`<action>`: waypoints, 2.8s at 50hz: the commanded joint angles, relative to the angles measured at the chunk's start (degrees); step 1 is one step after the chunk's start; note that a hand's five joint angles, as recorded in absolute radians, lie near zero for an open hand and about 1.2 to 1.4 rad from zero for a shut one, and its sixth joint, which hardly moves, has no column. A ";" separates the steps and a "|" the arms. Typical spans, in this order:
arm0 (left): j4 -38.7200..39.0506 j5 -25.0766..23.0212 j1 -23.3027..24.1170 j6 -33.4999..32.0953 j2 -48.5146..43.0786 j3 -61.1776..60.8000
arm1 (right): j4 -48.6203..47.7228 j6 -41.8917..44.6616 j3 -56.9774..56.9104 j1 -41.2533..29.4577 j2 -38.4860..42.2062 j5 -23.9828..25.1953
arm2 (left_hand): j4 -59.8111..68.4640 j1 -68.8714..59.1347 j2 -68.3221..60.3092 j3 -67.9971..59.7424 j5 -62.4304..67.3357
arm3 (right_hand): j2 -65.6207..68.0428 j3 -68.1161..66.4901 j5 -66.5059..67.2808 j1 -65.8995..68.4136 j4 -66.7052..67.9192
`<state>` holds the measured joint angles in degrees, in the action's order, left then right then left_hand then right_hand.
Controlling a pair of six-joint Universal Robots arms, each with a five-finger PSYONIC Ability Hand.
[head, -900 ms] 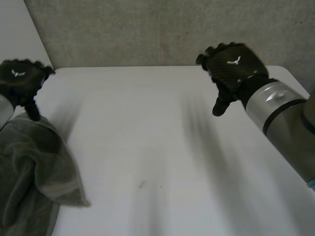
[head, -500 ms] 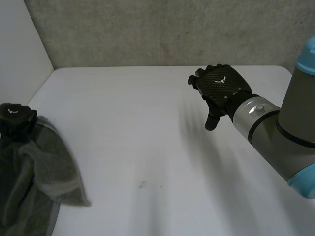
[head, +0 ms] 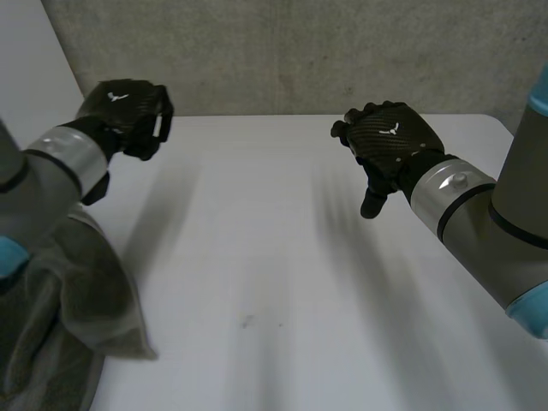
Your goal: Fold the laundry
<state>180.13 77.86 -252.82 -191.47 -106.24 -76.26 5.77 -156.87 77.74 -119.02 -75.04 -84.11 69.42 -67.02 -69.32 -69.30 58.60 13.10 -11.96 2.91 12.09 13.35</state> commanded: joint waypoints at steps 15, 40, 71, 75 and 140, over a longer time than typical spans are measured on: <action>-0.48 -7.71 -23.31 -35.11 -6.52 -10.40 | 0.12 0.08 0.31 -0.69 0.68 0.17 | -56.01 53.61 55.91 55.89 -55.19 | -3.10 1.96 -2.91 -2.09 -3.35; -0.22 -9.05 -19.57 -33.45 -10.05 -7.24 | 0.03 0.08 0.05 -0.34 1.30 0.17 | 10.58 -12.98 -10.68 -10.70 11.40 | -3.10 1.96 -2.91 -2.09 -3.35; -0.66 18.02 25.45 2.77 -18.39 6.57 | 0.21 -0.54 -4.35 9.95 -3.27 -0.35 | 10.58 -12.98 -10.68 -10.70 11.40 | -3.10 1.96 -2.91 -2.09 -3.35; -0.92 17.85 26.76 8.02 -17.61 2.45 | 0.47 -0.54 -4.35 9.86 -3.27 -0.53 | 10.58 -12.98 -10.68 -10.70 11.40 | -3.10 1.96 -2.91 -2.09 -3.35; 5.41 8.18 0.75 1.62 9.64 -19.10 | 5.23 -45.37 -11.55 -5.43 24.60 -8.25 | -57.86 55.46 57.76 57.74 -57.04 | 66.90 -68.04 67.09 67.91 66.65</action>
<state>182.93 86.80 -251.29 -189.74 -96.69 -95.67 12.43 -202.81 67.49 -123.89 -47.72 -89.09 10.81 -11.41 -10.75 -10.90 1.82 62.96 -62.29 50.46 53.37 62.50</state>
